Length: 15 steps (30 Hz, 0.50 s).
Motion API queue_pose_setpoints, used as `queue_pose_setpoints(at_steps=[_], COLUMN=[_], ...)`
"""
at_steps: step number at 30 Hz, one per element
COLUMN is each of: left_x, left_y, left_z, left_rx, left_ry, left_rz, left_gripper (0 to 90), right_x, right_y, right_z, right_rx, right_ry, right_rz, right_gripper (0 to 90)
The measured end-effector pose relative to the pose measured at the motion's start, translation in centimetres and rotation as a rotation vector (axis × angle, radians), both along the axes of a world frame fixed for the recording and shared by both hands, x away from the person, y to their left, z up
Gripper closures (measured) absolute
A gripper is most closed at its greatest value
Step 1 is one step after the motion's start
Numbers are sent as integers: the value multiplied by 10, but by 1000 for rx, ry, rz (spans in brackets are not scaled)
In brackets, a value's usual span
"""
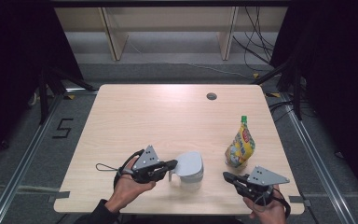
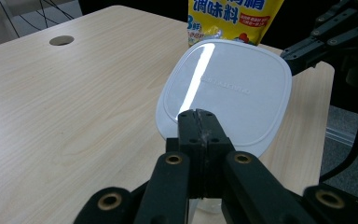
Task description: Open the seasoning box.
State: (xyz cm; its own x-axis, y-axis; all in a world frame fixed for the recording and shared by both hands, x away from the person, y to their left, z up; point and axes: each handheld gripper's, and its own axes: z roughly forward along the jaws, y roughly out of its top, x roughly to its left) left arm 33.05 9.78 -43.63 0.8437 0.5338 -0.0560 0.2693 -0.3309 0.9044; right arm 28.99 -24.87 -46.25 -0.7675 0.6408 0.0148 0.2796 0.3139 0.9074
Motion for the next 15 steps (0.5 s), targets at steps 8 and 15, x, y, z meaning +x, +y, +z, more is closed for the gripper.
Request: queue_pose_setpoints(at_steps=[8,15], left_x=[0,0], left_y=[1,1], left_z=[0,0], left_rx=[-2,-1], left_ry=[-2,-3], left_rz=[0,-3], left_gripper=[891,891], right_x=[13,19], right_y=[27,41], right_z=[10,12], right_rx=[3,-9], right_ry=[-30,-46], right_rz=[62,88], right_gripper=[900,900])
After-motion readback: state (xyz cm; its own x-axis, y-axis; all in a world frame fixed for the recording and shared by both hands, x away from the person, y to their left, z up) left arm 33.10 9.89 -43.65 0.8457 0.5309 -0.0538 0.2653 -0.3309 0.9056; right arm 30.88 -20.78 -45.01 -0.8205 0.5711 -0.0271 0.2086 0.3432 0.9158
